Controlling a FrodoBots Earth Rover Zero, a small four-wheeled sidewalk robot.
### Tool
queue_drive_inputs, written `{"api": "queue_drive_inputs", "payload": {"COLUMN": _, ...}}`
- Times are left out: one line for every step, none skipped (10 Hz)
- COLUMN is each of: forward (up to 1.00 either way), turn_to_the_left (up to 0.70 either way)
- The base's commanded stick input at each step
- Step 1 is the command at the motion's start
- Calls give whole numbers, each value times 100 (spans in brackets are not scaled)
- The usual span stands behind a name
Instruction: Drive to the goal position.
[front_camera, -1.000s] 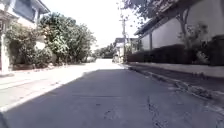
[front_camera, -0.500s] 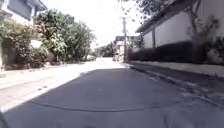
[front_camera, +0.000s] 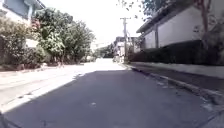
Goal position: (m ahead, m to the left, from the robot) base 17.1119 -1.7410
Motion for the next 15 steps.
{"api": "queue_drive_inputs", "payload": {"forward": 100, "turn_to_the_left": -5}}
{"api": "queue_drive_inputs", "payload": {"forward": 100, "turn_to_the_left": -5}}
{"api": "queue_drive_inputs", "payload": {"forward": 100, "turn_to_the_left": -3}}
{"api": "queue_drive_inputs", "payload": {"forward": 100, "turn_to_the_left": -2}}
{"api": "queue_drive_inputs", "payload": {"forward": 100, "turn_to_the_left": 0}}
{"api": "queue_drive_inputs", "payload": {"forward": 100, "turn_to_the_left": 0}}
{"api": "queue_drive_inputs", "payload": {"forward": 100, "turn_to_the_left": 0}}
{"api": "queue_drive_inputs", "payload": {"forward": 100, "turn_to_the_left": 0}}
{"api": "queue_drive_inputs", "payload": {"forward": 100, "turn_to_the_left": 0}}
{"api": "queue_drive_inputs", "payload": {"forward": 100, "turn_to_the_left": 0}}
{"api": "queue_drive_inputs", "payload": {"forward": 100, "turn_to_the_left": 0}}
{"api": "queue_drive_inputs", "payload": {"forward": 100, "turn_to_the_left": 0}}
{"api": "queue_drive_inputs", "payload": {"forward": 100, "turn_to_the_left": 0}}
{"api": "queue_drive_inputs", "payload": {"forward": 100, "turn_to_the_left": 0}}
{"api": "queue_drive_inputs", "payload": {"forward": 100, "turn_to_the_left": 0}}
